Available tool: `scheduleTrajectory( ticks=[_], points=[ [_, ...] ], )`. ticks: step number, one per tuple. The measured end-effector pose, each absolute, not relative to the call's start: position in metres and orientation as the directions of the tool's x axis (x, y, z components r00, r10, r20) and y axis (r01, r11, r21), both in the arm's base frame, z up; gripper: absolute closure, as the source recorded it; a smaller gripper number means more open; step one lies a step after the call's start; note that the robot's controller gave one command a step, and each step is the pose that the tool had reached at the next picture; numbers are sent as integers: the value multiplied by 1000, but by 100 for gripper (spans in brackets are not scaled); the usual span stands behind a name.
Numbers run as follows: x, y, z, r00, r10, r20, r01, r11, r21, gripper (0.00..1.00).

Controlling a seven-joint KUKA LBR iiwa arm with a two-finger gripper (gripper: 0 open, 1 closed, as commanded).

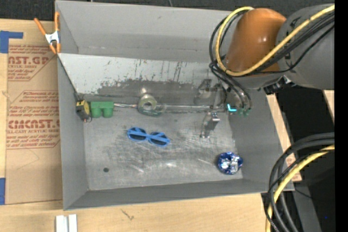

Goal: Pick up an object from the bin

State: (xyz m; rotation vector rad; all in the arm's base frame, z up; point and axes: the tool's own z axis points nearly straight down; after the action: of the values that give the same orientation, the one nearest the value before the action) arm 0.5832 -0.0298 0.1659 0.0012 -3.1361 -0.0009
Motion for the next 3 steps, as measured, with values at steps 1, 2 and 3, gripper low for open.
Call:
scheduleTrajectory(
  ticks=[1,2,3],
  points=[
    [535,-126,70,-999,-33,-5,-33,999,0,0],
    [511,-153,101,-999,34,-2,34,999,-1,0],
    [492,-154,99,-973,232,2,232,973,1,0]
  ],
)
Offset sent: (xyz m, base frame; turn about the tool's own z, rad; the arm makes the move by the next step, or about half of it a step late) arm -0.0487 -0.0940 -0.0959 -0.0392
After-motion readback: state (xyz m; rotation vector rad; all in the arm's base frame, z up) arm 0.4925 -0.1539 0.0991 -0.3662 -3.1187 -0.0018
